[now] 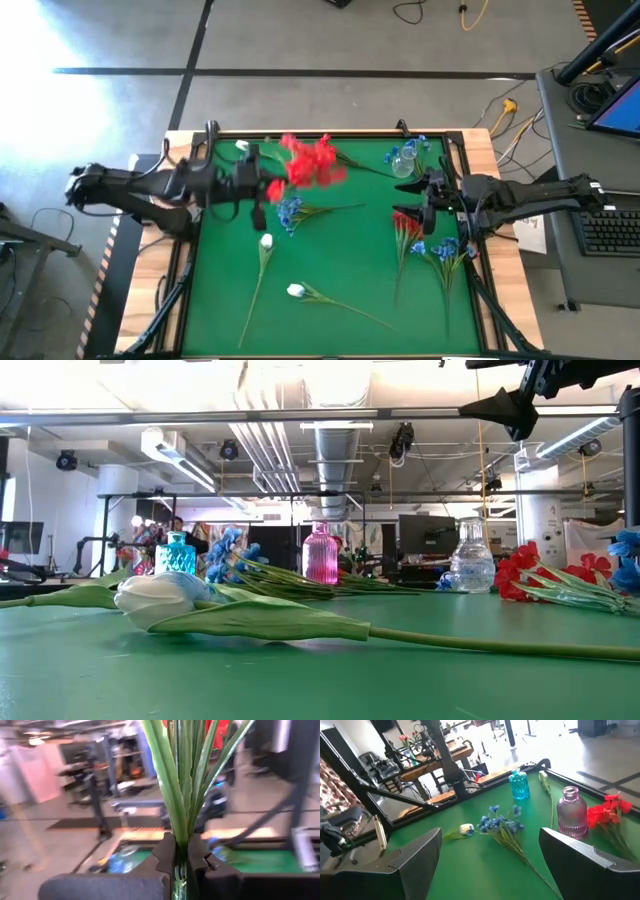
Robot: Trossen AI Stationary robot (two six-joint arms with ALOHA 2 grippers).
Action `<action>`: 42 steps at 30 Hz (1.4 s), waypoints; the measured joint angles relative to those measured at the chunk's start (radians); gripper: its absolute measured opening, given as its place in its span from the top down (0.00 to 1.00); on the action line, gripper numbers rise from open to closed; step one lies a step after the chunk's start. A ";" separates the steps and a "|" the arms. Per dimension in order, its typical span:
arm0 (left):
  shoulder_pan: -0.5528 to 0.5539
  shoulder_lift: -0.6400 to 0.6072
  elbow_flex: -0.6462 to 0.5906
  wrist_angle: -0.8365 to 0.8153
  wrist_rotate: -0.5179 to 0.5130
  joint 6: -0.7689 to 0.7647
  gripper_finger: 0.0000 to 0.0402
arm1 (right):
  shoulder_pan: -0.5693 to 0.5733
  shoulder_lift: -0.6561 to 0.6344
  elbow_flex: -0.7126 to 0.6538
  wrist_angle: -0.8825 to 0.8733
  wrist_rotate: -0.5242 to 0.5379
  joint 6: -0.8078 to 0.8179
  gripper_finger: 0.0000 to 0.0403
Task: Sort flowers into vase by color
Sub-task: Put the left red flowers into the blue vase
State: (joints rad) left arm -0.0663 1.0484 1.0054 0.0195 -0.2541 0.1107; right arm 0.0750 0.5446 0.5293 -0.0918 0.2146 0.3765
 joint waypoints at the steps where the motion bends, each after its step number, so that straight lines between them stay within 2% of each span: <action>1: 0.048 -0.008 -0.032 0.007 0.021 0.010 1.00 | 0.000 0.000 0.000 0.001 0.001 -0.007 0.19; 4: 0.163 -0.036 -0.143 0.093 0.096 0.059 1.00 | 0.000 0.000 0.000 0.000 0.028 -0.027 0.19; 8: 0.304 -0.095 -0.295 0.288 0.266 0.064 1.00 | 0.000 0.004 0.000 0.000 0.105 -0.039 0.19; 10: 0.361 -0.120 -0.374 0.376 0.316 0.064 1.00 | 0.000 0.009 0.000 0.000 0.153 -0.041 0.19; 14: 0.425 -0.164 -0.512 0.563 0.344 0.064 1.00 | 0.000 0.015 0.000 0.003 0.247 -0.038 0.19; 19: 0.461 -0.208 -0.623 0.731 0.343 0.089 1.00 | -0.003 0.015 0.000 0.010 0.287 -0.038 0.19; 24: 0.475 -0.235 -0.649 0.735 0.342 0.083 1.00 | -0.025 0.022 0.000 0.015 0.361 -0.089 0.19; 28: 0.476 -0.233 -0.633 0.730 0.343 0.068 1.00 | -0.032 0.021 0.000 0.015 0.365 -0.107 0.19; 31: 0.476 -0.234 -0.597 0.664 0.343 0.053 1.00 | -0.034 0.021 0.000 0.023 0.369 -0.123 0.19; 35: 0.476 -0.238 -0.555 0.544 0.343 -0.029 1.00 | -0.040 0.021 0.000 0.068 0.389 -0.216 0.19; 39: 0.476 -0.229 -0.572 0.527 0.341 -0.053 1.00 | -0.041 0.021 0.000 0.127 0.389 -0.334 0.19; 42: 0.477 -0.229 -0.592 0.523 0.264 -0.010 1.00 | -0.041 0.020 0.000 0.140 0.389 -0.368 0.19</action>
State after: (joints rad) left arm 0.4109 0.8197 0.4133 0.5425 0.0099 0.1005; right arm 0.0338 0.5644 0.5289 0.0481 0.6035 0.0089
